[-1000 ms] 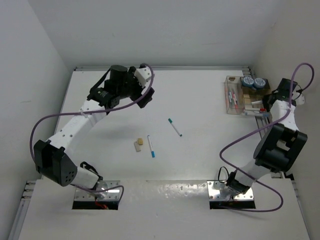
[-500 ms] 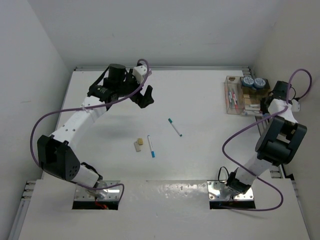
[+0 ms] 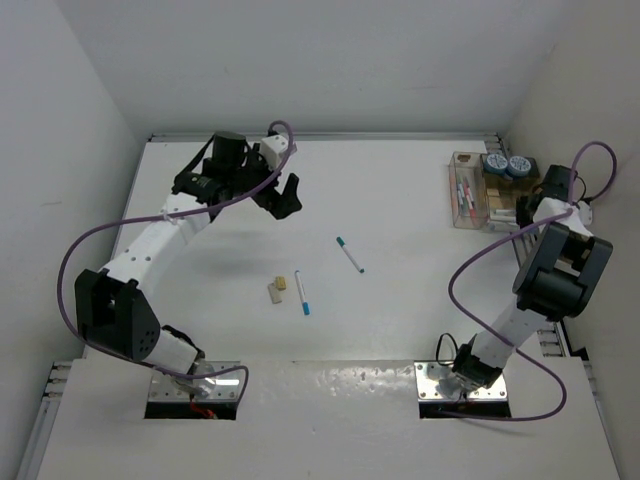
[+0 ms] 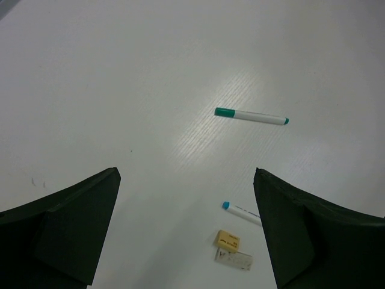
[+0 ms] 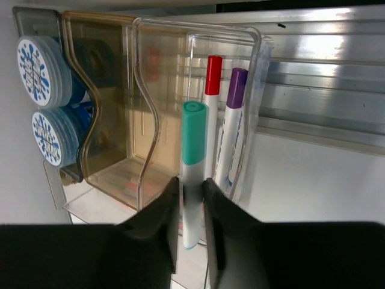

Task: Sort the stationery into containers
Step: Place the pen in the storage box, then pick up the pen from the center of the board.

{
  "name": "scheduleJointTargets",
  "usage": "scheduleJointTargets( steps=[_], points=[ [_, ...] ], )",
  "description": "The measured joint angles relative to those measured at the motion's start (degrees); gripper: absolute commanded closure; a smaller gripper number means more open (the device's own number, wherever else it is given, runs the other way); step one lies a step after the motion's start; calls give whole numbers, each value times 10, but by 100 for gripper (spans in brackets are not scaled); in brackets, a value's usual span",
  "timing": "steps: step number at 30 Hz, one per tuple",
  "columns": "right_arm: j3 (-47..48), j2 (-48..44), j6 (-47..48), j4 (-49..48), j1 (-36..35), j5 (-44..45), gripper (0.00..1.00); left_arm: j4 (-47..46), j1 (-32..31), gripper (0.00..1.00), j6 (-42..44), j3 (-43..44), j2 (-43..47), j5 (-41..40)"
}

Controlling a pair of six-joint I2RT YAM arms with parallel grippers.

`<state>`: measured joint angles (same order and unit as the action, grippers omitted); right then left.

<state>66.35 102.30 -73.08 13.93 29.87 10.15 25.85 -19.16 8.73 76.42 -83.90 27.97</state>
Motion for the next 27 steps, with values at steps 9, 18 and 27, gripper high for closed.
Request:
scheduleJointTargets(
  steps=[9, 18, 27],
  points=[
    [0, 8, 22, -23, 0, -27, 52, 3, 17, 0, 2, -8, 0, 14],
    [-59, -99, 148, -18, -100, -95, 66, 132, 29, 24, 277, -10, 8, 67],
    [-143, -296, 286, -4, -201, -155, 53, 223, -145, 25, 630, -281, 159, 8]
  ],
)
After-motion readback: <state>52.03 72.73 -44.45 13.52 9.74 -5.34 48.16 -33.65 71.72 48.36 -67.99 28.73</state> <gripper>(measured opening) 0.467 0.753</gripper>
